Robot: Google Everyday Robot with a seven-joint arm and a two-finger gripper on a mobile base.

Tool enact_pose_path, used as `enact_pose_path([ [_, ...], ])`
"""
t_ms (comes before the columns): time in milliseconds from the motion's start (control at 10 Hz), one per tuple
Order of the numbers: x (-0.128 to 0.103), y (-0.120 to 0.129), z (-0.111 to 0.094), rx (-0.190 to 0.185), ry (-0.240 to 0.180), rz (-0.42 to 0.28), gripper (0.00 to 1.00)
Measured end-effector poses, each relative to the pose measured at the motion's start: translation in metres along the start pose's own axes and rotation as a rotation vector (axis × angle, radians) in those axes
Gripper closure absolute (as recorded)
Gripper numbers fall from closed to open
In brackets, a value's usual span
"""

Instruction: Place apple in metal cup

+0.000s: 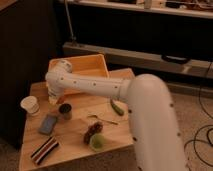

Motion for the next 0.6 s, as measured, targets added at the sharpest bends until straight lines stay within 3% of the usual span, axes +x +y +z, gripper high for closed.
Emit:
enact_pose_path([
  [200,-0.016,0.005,-0.036,-0.055,0.089,0.02,1.0],
  [300,-0.019,0.004,-0.042,-0.063,0.123,0.024,1.0],
  [400,-0.021,0.001,-0.044,-0.06,0.143,0.024,1.0],
  [600,-0.012,-0.007,-0.039,-0.047,0.143,0.003,1.0],
])
